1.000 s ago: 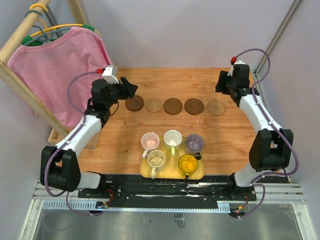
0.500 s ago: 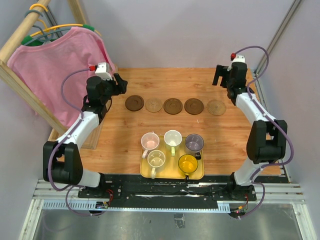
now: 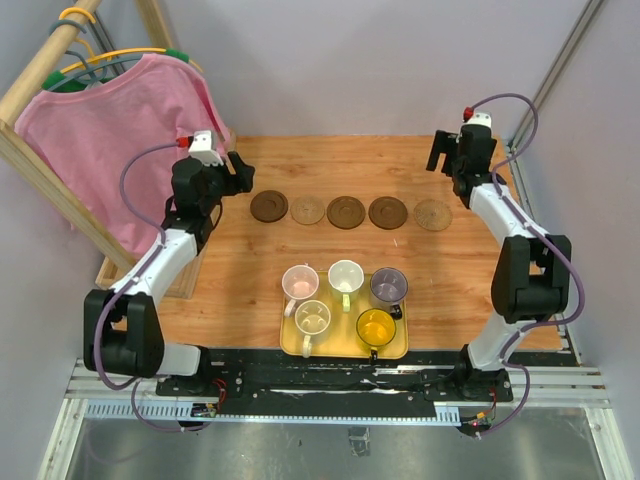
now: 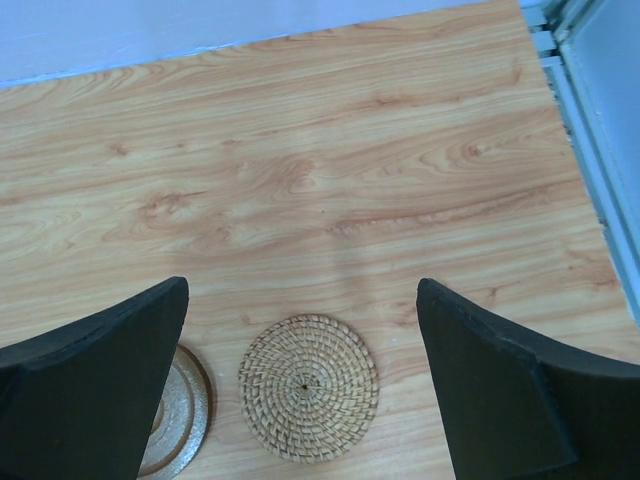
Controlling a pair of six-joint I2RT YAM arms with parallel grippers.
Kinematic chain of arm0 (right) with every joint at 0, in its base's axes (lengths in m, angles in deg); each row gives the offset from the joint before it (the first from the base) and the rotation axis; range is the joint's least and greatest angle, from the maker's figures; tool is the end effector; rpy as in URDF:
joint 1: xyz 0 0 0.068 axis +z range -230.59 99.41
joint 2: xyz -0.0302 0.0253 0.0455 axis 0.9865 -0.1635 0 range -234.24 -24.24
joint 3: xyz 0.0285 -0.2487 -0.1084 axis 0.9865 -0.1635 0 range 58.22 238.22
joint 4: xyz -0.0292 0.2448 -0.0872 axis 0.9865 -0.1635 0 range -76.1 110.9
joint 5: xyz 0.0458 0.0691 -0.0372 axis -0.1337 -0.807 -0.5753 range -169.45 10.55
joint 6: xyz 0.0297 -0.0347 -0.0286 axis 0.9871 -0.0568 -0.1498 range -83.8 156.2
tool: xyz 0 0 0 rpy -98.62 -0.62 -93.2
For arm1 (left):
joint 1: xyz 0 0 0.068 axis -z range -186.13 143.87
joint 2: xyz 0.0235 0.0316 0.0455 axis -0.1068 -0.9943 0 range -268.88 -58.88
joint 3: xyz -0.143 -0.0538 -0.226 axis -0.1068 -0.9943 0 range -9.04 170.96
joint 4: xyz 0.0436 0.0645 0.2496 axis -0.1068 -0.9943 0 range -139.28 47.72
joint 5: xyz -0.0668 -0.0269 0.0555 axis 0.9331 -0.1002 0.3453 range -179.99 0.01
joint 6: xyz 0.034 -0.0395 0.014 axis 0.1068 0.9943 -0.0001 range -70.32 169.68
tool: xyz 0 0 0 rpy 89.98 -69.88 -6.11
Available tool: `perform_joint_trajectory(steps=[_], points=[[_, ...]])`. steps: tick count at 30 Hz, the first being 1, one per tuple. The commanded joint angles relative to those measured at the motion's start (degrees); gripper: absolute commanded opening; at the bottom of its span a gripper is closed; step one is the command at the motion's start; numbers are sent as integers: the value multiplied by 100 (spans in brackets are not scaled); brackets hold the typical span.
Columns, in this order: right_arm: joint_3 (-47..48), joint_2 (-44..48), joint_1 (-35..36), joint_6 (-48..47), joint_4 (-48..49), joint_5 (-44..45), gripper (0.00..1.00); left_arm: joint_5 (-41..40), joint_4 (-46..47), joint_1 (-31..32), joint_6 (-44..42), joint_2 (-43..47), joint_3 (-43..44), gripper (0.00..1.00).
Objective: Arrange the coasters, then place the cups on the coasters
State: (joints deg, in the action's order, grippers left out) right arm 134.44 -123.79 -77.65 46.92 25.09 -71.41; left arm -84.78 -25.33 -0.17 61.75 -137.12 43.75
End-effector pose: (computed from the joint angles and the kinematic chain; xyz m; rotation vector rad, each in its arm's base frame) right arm 0.4154 0.0164 0.2961 0.2234 1.8884 0.0282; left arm 0.3195 -0.0365 0.3046 -0.0243 1.7283 -0.3109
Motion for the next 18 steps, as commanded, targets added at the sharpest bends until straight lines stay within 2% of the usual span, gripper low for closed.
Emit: perform_joint_trajectory(steps=[1, 10, 18], points=[[46, 470, -66, -31, -294, 563, 98, 265, 157, -16, 154, 315, -174, 76], [-676, 1555, -107, 35, -815, 1187, 98, 684, -67, 53, 482, 1045, -794, 77], [-1311, 2588, -118, 519, -1637, 946, 98, 642, -535, 442, 627, 2024, -1382, 78]])
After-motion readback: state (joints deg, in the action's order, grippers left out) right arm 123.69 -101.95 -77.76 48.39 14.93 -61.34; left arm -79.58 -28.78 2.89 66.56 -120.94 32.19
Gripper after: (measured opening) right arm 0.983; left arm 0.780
